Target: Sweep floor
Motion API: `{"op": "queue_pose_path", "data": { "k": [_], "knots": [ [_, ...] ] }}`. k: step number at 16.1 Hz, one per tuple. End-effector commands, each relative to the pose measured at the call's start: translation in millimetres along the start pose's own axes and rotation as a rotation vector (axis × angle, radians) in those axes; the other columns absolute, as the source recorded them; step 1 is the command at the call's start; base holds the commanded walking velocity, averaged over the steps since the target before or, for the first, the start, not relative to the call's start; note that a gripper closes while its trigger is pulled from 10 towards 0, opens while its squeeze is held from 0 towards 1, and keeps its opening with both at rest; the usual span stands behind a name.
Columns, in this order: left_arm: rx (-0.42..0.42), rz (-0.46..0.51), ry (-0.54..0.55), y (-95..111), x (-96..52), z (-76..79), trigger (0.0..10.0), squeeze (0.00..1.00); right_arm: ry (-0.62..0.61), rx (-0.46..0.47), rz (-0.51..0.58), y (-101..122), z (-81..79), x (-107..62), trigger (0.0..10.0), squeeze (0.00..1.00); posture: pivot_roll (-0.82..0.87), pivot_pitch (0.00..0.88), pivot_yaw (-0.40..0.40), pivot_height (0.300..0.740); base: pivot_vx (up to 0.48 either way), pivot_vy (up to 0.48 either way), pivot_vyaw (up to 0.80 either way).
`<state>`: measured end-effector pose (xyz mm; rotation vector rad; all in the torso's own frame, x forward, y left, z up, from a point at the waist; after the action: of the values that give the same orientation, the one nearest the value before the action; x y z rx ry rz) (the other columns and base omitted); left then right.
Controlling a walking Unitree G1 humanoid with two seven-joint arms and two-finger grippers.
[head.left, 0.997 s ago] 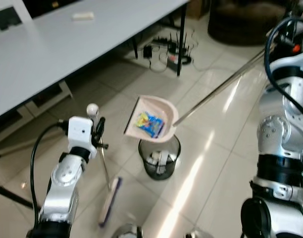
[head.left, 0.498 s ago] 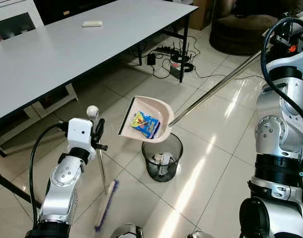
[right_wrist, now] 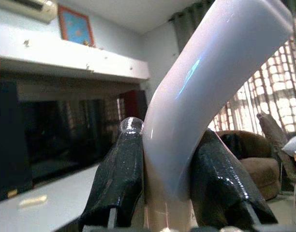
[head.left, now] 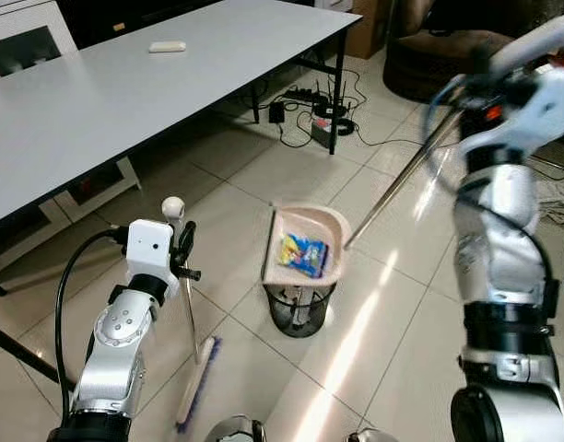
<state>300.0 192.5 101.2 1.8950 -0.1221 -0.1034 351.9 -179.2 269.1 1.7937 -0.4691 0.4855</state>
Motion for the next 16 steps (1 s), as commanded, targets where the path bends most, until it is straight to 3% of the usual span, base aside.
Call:
{"op": "queue_pose_path", "data": {
  "k": [1,11,16],
  "knots": [
    [0.024,0.04,0.002,10.9,0.7,-3.3,10.0,0.0,0.059,-0.011,0.085,13.2,-10.0,2.4,10.0,0.0,0.04,0.074,0.075,0.74,0.0,0.0,0.0],
    [0.025,0.032,-0.002,11.4,0.5,-2.1,10.0,0.0,0.376,-0.176,0.056,-3.0,-58.2,-13.8,10.0,0.0,0.04,0.085,0.069,0.74,0.0,0.0,0.0],
    [0.026,0.032,-0.007,11.1,0.9,-0.3,10.0,0.0,0.459,-0.244,0.062,-6.3,-67.4,-24.0,10.0,0.0,0.04,0.081,0.067,0.74,0.0,0.0,0.0]
  ]
}}
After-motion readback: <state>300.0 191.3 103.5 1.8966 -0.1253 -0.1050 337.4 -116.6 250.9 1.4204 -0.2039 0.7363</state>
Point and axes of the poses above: a point about 5 cm out from each wrist's last joint towards the gripper, its own x axis pointing out of the wrist towards the gripper, its own y axis along the axis of the wrist's last joint, z = x × y, the point moved 2 cm from there along x, pointing out of the wrist towards the gripper, and after that the axes turned 10 degrees about x, right-handed, at the moved point
